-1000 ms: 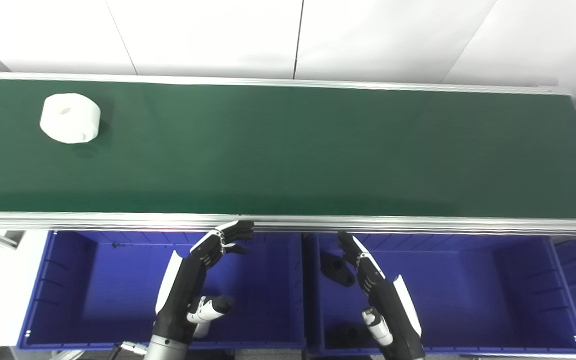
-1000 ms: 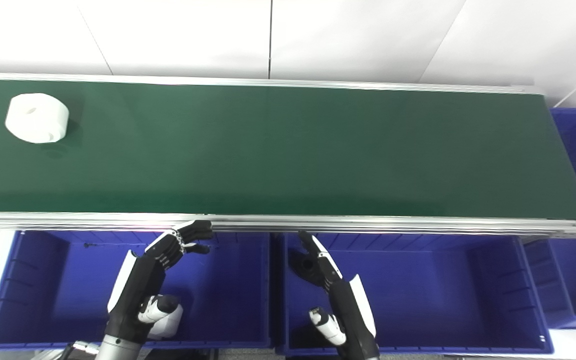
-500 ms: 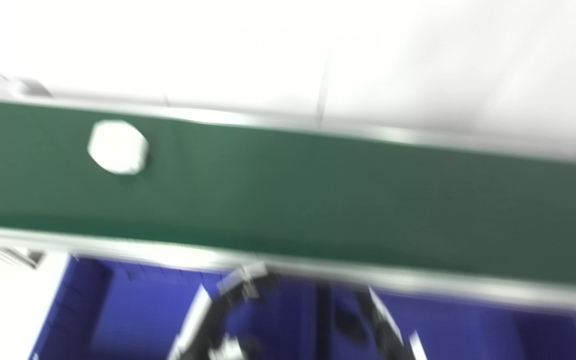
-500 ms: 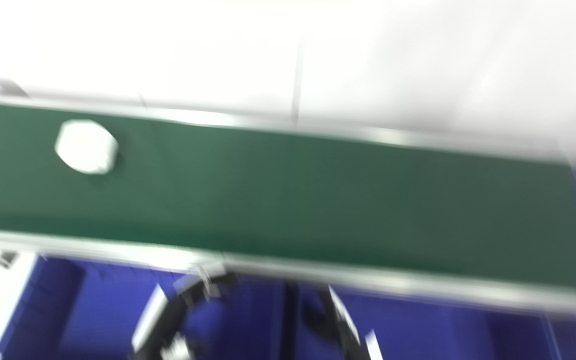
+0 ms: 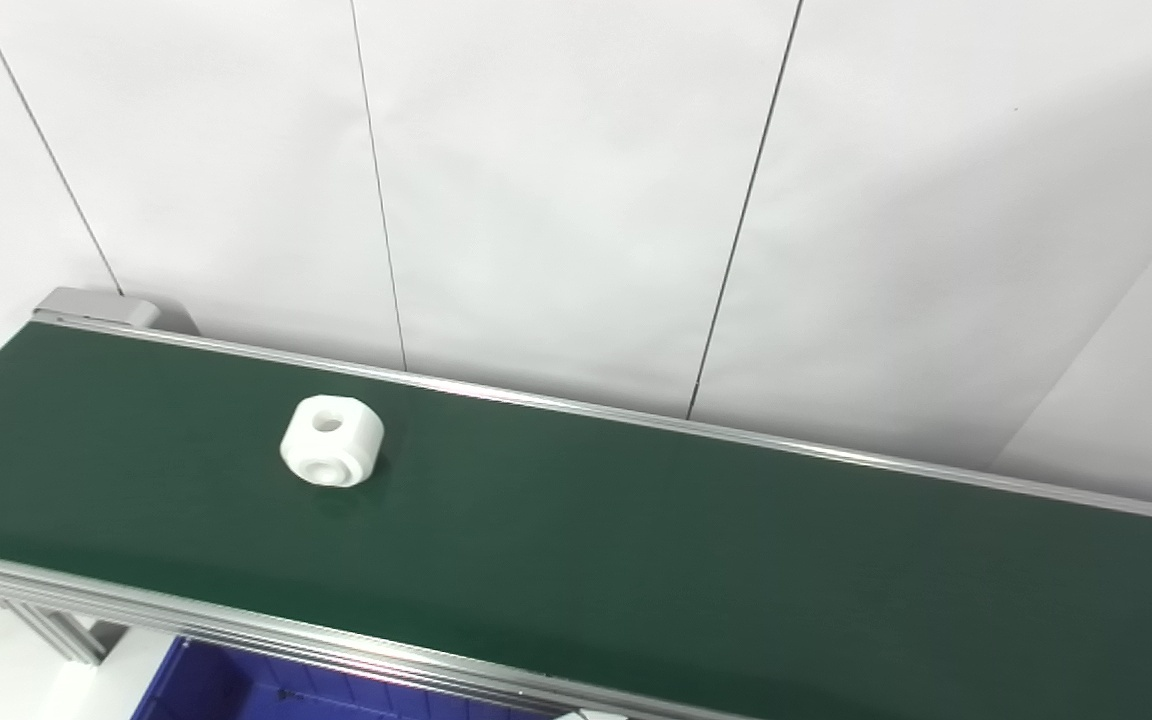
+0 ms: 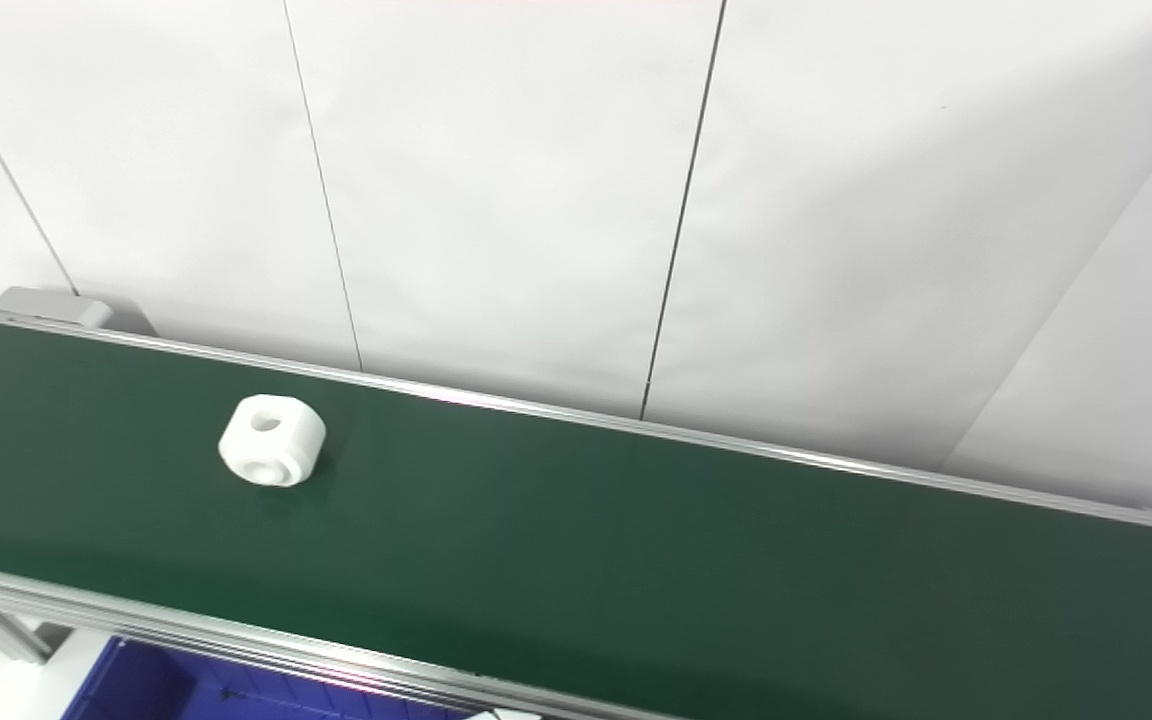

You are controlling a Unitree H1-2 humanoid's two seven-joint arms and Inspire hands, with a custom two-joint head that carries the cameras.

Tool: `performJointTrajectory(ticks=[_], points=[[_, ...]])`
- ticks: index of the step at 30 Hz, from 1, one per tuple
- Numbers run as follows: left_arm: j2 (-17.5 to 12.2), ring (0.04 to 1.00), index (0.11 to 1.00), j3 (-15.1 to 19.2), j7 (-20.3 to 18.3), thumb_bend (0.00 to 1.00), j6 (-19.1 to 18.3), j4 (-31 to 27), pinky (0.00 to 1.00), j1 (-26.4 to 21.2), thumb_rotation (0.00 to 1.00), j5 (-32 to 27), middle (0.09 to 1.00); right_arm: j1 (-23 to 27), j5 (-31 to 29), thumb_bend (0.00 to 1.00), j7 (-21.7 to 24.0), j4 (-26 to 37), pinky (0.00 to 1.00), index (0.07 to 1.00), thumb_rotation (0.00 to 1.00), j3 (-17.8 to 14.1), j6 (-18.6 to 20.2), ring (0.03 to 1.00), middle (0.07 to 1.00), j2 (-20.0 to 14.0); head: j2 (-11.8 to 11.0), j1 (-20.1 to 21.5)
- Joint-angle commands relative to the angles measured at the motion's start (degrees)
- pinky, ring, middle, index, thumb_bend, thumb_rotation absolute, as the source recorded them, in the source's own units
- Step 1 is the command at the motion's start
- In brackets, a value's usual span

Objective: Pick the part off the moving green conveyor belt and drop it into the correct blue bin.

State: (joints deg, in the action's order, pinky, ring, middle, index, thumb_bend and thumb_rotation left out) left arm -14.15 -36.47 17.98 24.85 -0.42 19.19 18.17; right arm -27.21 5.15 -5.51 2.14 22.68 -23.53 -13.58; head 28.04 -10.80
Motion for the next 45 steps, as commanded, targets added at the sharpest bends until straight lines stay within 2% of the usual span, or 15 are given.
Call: performJointTrajectory(ticks=[1,3,6,8,9,13,16,18,20,22,25,29,36,41,45], points=[[0.5,0.692,0.727,-0.2,1.7,0.92,2.1,-1.5,0.62,-0.1,0.78,1.0,0.731,-0.5,-0.8,1.00,0.2,1.3,1.00,0.927,0.96,-0.3,-3.4,0.988,0.959,0.1,0.0,-0.1],[1.0,0.693,0.731,0.2,1.1,0.92,2.0,-2.9,0.60,0.1,0.77,0.5,0.734,-0.5,-1.0,1.00,0.6,1.1,1.00,0.932,0.97,-0.4,-3.4,0.995,0.966,0.0,-0.1,-0.9],[1.5,0.693,0.742,0.8,-0.2,0.89,2.0,-5.6,0.58,0.0,0.69,-2.5,0.739,-0.1,-0.8,1.00,0.9,0.7,1.00,0.941,0.97,-0.6,-3.4,0.992,0.971,-0.1,1.0,-2.6],[2.5,0.706,0.743,2.4,-2.4,0.90,1.6,-8.4,0.58,0.5,0.54,-6.8,0.745,0.0,-0.8,1.00,1.0,0.6,0.97,0.941,0.97,-0.8,-3.4,0.982,0.968,-0.1,1.7,-2.9],[3.0,0.718,0.755,3.5,-3.4,0.91,1.0,-10.0,0.58,0.7,0.46,-8.2,0.750,0.0,-0.9,1.00,1.1,0.6,0.96,0.939,0.96,-1.0,-3.4,0.979,0.967,0.0,3.0,-2.4],[4.6,0.699,0.773,9.2,-6.1,0.95,-0.7,-15.5,0.57,-0.2,0.30,-9.8,0.733,-0.1,-0.8,1.00,0.9,-0.2,0.99,0.949,0.96,-1.4,-3.4,0.979,0.968,0.3,2.2,-0.6],[5.3,0.689,0.769,13.8,-8.0,0.99,-2.8,-19.6,0.56,-2.2,0.27,-7.5,0.727,-0.6,0.2,1.00,0.6,0.1,0.96,0.953,0.97,-1.5,-3.4,0.972,0.970,0.1,2.4,-0.5],[4.5,0.688,0.767,17.5,-9.6,1.00,-4.9,-22.5,0.56,-5.5,0.26,-5.0,0.729,-0.8,-0.7,1.00,1.3,0.5,0.97,0.944,0.96,-1.5,-3.4,0.973,0.965,0.1,3.0,-0.8],[1.8,0.696,0.775,21.5,-12.4,1.00,-8.5,-24.5,0.57,-9.0,0.26,-1.0,0.745,-1.1,-1.0,1.00,1.6,1.3,0.97,0.937,0.95,-1.5,-3.4,0.972,0.959,0.4,3.4,-0.9],[0.5,0.725,0.788,24.8,-14.5,1.00,-12.4,-25.9,0.59,-11.1,0.32,4.4,0.780,-1.5,-1.3,1.00,2.0,1.9,0.98,0.936,0.95,-1.4,-3.4,0.973,0.956,0.7,3.4,-0.8],[-0.9,0.767,0.830,27.2,-17.5,0.98,-16.3,-27.2,0.62,-13.2,0.34,9.2,0.818,-1.9,-0.8,1.00,1.9,2.3,1.00,0.941,0.95,-1.1,-3.4,0.972,0.956,1.0,3.2,-0.1],[-3.1,0.768,0.851,29.2,-20.2,0.94,-18.9,-25.2,0.62,-17.5,0.30,16.5,0.833,-2.3,-0.5,1.00,2.0,2.6,0.98,0.942,0.96,-0.6,-3.4,0.960,0.951,1.4,3.2,0.9],[-5.9,0.813,0.862,30.8,-22.6,0.98,-19.8,-20.0,0.70,-23.0,0.15,22.0,0.845,-2.4,-0.8,0.97,2.7,2.3,0.95,0.938,0.95,0.2,-3.4,0.955,0.952,1.7,3.3,2.6],[-8.4,0.820,0.862,30.1,-23.6,1.00,-19.7,-15.2,0.74,-27.4,0.14,26.6,0.842,-2.8,-0.9,0.97,3.1,2.4,0.94,0.932,0.96,0.3,-3.4,0.958,0.951,2.0,3.5,3.1],[-9.4,0.818,0.834,29.1,-22.0,1.00,-19.8,-11.8,0.77,-29.4,0.17,32.8,0.827,-3.1,-0.6,0.96,2.9,2.6,0.93,0.929,0.96,0.4,-3.4,0.951,0.946,2.2,3.4,3.5]])
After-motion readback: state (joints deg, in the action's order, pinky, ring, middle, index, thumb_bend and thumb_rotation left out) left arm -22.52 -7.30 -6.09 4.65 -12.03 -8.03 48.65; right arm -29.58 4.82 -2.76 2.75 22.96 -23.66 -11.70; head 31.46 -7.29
